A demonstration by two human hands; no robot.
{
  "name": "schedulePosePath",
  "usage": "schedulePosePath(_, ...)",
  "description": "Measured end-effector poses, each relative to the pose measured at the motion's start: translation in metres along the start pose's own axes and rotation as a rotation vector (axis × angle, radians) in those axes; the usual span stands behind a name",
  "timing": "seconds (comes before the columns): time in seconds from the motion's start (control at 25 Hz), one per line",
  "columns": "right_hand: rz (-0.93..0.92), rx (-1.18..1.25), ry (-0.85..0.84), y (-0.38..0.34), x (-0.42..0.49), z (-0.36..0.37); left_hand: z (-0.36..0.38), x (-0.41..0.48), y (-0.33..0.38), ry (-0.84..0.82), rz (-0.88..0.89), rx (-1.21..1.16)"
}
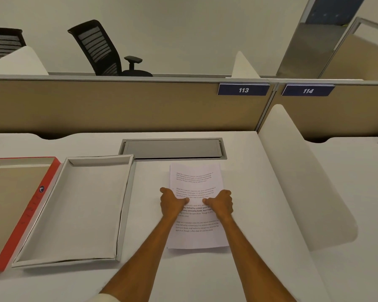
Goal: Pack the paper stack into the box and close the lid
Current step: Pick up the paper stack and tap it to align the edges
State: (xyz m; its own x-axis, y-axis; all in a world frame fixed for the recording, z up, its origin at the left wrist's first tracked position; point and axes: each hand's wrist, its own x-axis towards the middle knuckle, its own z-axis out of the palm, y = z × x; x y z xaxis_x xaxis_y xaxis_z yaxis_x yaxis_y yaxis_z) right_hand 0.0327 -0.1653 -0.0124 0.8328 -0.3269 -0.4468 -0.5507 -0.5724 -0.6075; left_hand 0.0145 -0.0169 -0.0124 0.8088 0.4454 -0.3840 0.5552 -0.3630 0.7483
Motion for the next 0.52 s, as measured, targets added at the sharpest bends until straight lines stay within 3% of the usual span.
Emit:
schedulePosePath(0.2, -0.122, 0.163, 0.138, -0.017, -0.008, -0.013, -0.013, -0.007, 0.012, 0.125, 0.130, -0.165)
schedulePosePath(0.52, -0.464, 0.720, 0.247, -0.020, -0.040, -0.024, -0.027, -0.036, 0.023, 0.203, 0.434, -0.610)
